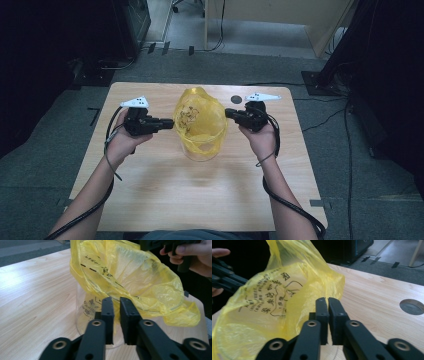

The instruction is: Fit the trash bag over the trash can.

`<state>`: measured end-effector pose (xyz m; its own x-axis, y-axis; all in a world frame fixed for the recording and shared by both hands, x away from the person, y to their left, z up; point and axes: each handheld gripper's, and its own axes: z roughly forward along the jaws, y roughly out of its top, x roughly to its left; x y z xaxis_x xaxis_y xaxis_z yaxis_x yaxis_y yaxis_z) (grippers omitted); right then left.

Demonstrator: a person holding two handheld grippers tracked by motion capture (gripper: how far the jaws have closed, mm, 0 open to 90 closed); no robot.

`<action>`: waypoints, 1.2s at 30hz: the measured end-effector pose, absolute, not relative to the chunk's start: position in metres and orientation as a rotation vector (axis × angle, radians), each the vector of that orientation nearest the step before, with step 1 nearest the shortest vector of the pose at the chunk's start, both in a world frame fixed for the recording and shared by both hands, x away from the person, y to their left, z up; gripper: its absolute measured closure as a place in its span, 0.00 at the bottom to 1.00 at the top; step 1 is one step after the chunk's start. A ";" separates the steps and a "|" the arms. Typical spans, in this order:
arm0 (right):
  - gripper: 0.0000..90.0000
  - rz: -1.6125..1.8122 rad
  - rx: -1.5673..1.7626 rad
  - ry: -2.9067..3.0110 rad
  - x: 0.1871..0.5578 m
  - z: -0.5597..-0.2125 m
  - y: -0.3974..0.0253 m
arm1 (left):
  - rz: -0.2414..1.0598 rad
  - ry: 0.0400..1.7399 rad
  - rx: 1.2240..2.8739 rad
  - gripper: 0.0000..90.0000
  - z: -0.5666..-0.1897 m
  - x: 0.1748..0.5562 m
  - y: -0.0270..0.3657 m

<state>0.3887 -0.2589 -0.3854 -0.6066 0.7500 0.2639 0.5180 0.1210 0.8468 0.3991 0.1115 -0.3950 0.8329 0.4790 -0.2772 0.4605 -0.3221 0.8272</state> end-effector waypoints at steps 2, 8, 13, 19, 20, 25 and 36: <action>1.00 1.485 1.253 2.165 0.388 -0.384 -0.261 | 0.016 0.703 1.960 0.99 -0.395 0.399 0.111; 1.00 1.467 1.267 2.171 0.388 -0.386 -0.265 | 0.034 0.708 1.969 1.00 -0.396 0.400 0.109; 1.00 1.450 1.275 2.170 0.389 -0.390 -0.266 | 0.050 0.711 1.964 1.00 -0.398 0.401 0.108; 1.00 1.438 1.286 2.174 0.389 -0.397 -0.264 | 0.071 0.709 1.989 1.00 -0.402 0.402 0.104; 1.00 1.440 1.285 2.174 0.390 -0.398 -0.265 | 0.068 0.714 1.987 1.00 -0.404 0.403 0.103; 1.00 1.427 1.296 2.187 0.390 -0.405 -0.265 | 0.073 0.722 1.981 1.00 -0.407 0.405 0.102; 0.84 1.429 1.265 2.175 0.388 -0.412 -0.271 | 0.100 0.722 1.949 0.88 -0.412 0.405 0.106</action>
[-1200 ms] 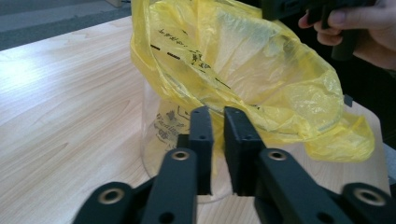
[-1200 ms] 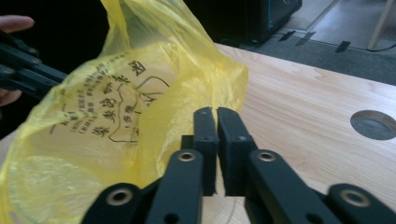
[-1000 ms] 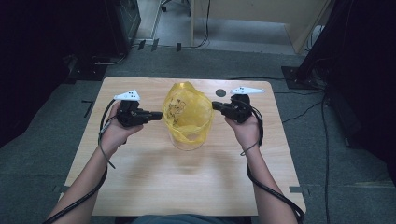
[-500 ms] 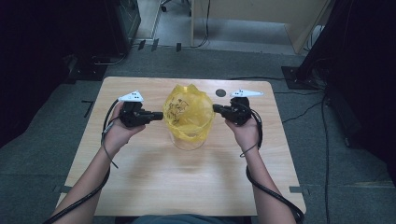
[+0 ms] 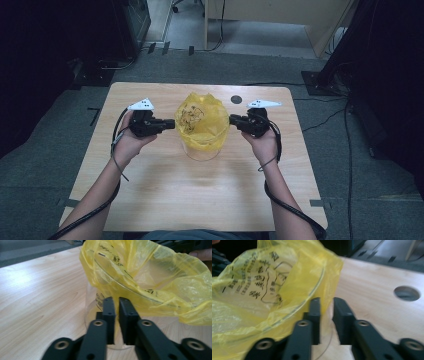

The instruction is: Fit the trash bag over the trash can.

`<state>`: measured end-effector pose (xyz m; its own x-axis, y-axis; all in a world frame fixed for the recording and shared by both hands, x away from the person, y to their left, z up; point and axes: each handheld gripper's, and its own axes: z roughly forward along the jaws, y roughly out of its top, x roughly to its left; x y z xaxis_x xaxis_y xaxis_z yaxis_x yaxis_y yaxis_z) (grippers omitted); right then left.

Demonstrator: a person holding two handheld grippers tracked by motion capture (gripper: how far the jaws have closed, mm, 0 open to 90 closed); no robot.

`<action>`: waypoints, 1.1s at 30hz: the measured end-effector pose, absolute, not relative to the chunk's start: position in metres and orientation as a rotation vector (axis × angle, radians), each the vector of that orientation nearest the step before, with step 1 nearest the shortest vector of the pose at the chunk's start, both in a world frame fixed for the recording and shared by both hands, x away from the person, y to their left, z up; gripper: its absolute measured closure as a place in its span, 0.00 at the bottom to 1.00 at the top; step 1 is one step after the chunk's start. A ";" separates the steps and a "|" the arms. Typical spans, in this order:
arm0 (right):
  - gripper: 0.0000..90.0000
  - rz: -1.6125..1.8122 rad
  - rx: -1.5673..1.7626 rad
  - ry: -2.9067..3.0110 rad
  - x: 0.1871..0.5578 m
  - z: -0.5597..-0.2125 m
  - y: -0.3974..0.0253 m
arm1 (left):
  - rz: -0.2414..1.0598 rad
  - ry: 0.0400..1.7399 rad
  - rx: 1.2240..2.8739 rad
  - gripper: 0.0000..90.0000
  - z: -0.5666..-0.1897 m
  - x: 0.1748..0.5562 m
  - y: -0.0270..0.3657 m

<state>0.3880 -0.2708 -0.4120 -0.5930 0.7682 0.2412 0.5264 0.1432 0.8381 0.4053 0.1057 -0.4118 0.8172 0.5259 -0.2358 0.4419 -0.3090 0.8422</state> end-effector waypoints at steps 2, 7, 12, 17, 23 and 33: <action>0.80 1.452 1.263 2.146 0.387 -0.409 -0.275 | 0.108 0.716 1.936 0.83 -0.410 0.406 0.109; 0.76 1.517 1.233 2.100 0.385 -0.399 -0.281 | 0.114 0.701 1.930 0.78 -0.400 0.409 0.117; 0.76 1.547 1.187 2.118 0.386 -0.393 -0.275 | 0.131 0.672 1.923 0.75 -0.389 0.413 0.118; 0.67 1.511 1.098 2.175 0.396 -0.390 -0.264 | 0.145 0.641 1.913 0.75 -0.377 0.419 0.110; 0.67 1.518 1.073 2.192 0.403 -0.386 -0.253 | 0.136 0.564 1.935 0.76 -0.368 0.422 0.094; 0.71 1.516 0.993 2.235 0.405 -0.382 -0.246 | 0.142 0.509 1.958 0.68 -0.371 0.433 0.073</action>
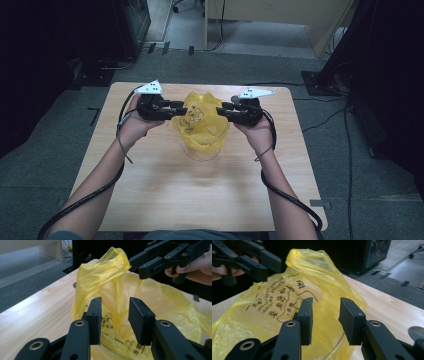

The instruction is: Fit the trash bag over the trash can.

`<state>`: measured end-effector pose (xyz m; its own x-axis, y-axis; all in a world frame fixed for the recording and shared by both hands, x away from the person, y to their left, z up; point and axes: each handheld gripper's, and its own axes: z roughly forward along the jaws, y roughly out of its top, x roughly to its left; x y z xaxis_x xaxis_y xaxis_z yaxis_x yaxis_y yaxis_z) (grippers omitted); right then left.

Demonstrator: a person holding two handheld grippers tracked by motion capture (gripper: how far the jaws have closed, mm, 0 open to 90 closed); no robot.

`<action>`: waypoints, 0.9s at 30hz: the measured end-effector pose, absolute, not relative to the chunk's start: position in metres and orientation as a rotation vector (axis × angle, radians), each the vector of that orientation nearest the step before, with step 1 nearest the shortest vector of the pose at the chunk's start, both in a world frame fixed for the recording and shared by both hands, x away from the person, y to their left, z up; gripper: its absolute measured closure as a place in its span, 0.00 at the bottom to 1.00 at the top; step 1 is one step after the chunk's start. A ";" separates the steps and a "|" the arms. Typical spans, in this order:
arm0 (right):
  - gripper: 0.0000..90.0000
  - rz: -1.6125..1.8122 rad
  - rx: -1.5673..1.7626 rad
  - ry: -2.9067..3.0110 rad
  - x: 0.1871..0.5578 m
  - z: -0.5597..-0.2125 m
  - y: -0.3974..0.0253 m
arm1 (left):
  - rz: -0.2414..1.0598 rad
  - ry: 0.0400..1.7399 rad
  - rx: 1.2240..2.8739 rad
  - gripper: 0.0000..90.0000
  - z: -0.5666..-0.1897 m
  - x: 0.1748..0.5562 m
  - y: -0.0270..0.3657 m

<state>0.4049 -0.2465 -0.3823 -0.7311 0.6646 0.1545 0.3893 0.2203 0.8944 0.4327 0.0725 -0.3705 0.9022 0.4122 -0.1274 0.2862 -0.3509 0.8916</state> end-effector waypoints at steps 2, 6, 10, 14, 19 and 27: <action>0.69 1.526 0.964 2.257 0.406 -0.383 -0.244 | 0.158 0.481 1.972 0.63 -0.372 0.434 0.068; 0.67 1.507 0.891 2.319 0.409 -0.386 -0.235 | 0.189 0.438 1.995 0.55 -0.373 0.436 0.057; 0.62 1.506 0.864 2.372 0.412 -0.388 -0.223 | 0.202 0.425 2.003 0.50 -0.374 0.440 0.050; 0.57 1.472 0.832 2.428 0.415 -0.389 -0.214 | 0.213 0.397 2.022 0.48 -0.375 0.442 0.044; 0.50 1.420 0.792 2.520 0.417 -0.391 -0.204 | 0.229 0.402 2.043 0.42 -0.376 0.451 0.039; 0.33 1.325 0.885 2.608 0.425 -0.391 -0.199 | 0.235 0.463 2.059 0.39 -0.382 0.462 0.038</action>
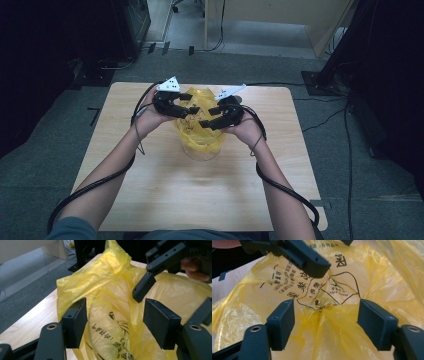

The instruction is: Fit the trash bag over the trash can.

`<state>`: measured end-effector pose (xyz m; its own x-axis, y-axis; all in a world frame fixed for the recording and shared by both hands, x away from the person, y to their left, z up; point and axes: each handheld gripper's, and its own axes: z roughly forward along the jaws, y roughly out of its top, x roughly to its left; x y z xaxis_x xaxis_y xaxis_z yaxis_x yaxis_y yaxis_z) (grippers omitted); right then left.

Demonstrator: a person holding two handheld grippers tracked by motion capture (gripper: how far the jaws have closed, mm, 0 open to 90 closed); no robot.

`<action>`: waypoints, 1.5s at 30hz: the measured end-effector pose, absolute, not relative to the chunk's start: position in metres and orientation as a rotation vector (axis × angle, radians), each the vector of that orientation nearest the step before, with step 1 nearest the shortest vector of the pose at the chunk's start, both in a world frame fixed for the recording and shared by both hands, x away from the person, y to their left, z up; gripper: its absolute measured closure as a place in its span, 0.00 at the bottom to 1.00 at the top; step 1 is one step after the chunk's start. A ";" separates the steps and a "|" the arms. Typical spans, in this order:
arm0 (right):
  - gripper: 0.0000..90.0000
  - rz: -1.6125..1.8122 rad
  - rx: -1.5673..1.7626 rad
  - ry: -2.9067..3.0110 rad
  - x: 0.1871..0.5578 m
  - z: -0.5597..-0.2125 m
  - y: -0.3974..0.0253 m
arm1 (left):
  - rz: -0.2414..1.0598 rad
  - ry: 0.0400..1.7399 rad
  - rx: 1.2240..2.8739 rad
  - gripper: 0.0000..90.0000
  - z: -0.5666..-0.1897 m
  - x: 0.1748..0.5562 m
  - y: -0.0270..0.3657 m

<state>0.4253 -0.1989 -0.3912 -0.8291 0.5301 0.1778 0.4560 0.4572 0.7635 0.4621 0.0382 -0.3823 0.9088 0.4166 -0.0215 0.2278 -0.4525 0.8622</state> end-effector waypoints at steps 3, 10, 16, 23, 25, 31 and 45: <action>0.29 1.309 0.910 2.657 0.425 -0.392 -0.199 | 0.239 0.475 2.085 0.37 -0.387 0.463 0.040; 0.27 1.099 0.657 2.721 0.410 -0.397 -0.197 | 0.180 0.485 2.114 0.38 -0.402 0.461 0.048; 0.29 1.193 0.696 2.727 0.405 -0.397 -0.205 | 0.102 0.493 2.116 0.44 -0.408 0.459 0.051; 0.30 1.265 0.702 2.716 0.398 -0.397 -0.209 | 0.120 0.457 2.109 0.42 -0.402 0.455 0.050; 0.30 1.327 0.708 2.671 0.397 -0.395 -0.211 | 0.125 0.462 2.083 0.41 -0.396 0.455 0.051; 0.30 1.382 0.681 2.576 0.392 -0.382 -0.213 | 0.125 0.459 2.060 0.37 -0.381 0.452 0.060; 0.33 1.531 0.765 2.447 0.384 -0.383 -0.237 | 0.088 0.322 2.015 0.39 -0.361 0.436 0.044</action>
